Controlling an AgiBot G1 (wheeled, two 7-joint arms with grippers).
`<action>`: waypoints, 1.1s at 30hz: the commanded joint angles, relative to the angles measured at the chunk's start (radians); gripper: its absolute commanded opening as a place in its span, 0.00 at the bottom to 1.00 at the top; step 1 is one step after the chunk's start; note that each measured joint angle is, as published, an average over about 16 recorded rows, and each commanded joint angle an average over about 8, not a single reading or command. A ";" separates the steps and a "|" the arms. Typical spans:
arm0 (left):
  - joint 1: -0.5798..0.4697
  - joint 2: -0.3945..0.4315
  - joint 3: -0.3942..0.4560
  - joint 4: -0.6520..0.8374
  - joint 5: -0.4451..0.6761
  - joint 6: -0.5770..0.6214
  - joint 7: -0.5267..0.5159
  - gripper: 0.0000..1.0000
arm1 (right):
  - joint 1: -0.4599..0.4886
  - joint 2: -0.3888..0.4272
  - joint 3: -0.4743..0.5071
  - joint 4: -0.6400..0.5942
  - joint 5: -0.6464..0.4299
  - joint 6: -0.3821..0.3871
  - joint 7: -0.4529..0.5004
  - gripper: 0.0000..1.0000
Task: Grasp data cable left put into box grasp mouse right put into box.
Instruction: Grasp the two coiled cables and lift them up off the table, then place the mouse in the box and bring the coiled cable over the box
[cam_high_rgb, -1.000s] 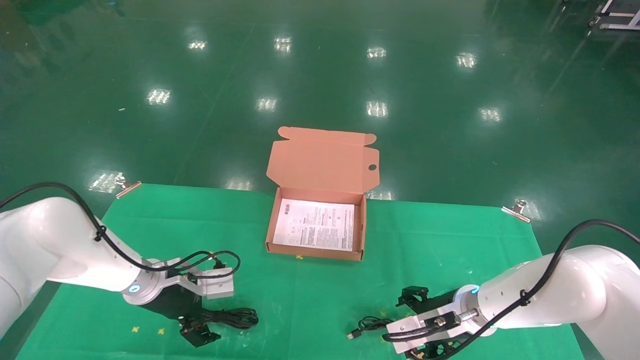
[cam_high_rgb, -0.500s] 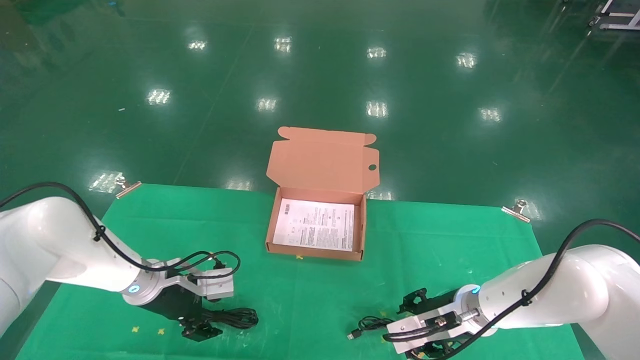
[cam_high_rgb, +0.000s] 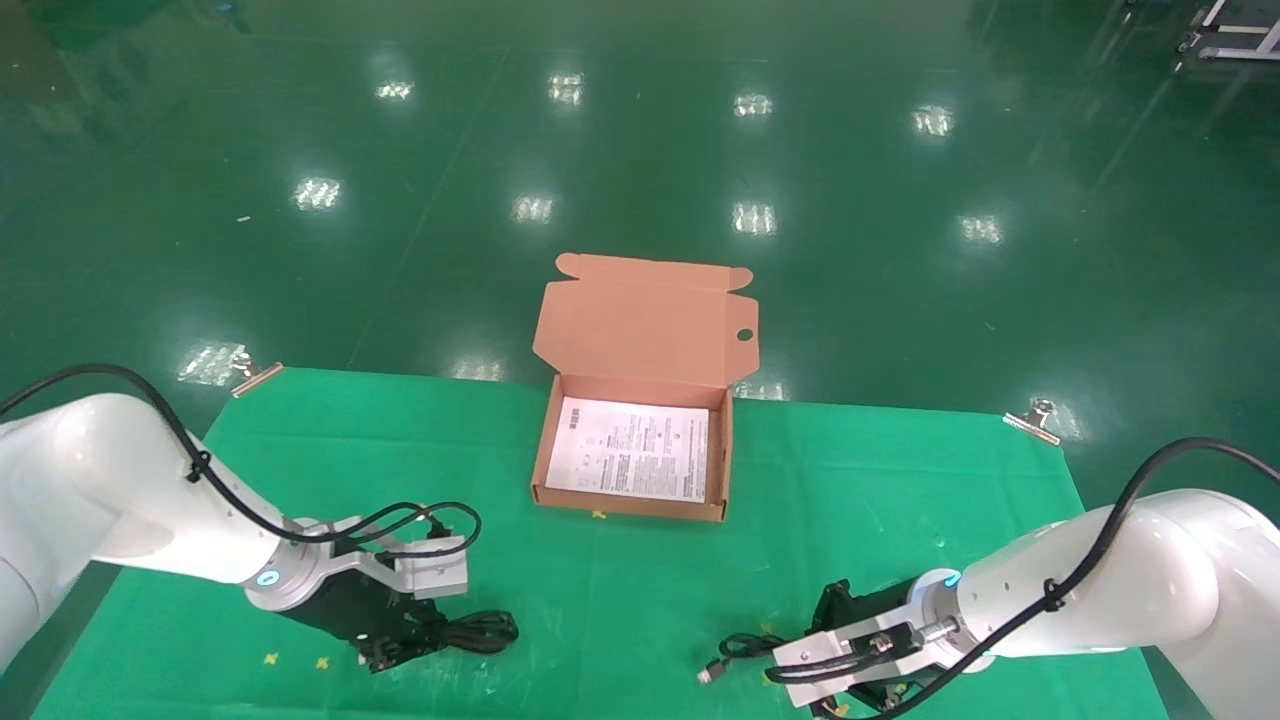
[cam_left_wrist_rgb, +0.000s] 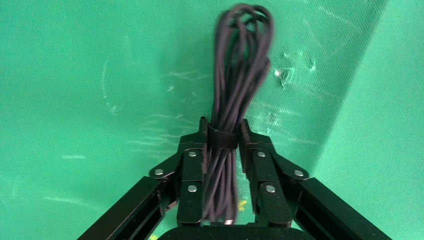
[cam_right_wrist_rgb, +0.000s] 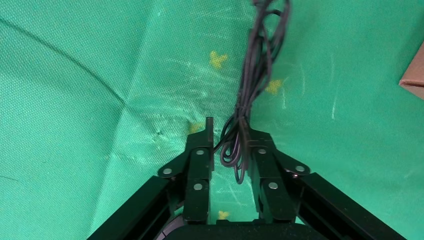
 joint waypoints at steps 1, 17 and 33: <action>0.000 0.000 0.000 0.000 0.000 0.000 0.000 0.00 | 0.000 0.000 0.000 0.000 0.000 0.000 0.000 0.00; 0.000 -0.001 0.000 -0.001 0.000 0.001 -0.001 0.00 | 0.000 0.001 0.000 0.001 0.000 -0.001 0.000 0.00; -0.045 -0.039 -0.017 -0.052 -0.018 0.009 0.011 0.00 | 0.039 0.092 0.060 0.073 0.051 -0.017 0.059 0.00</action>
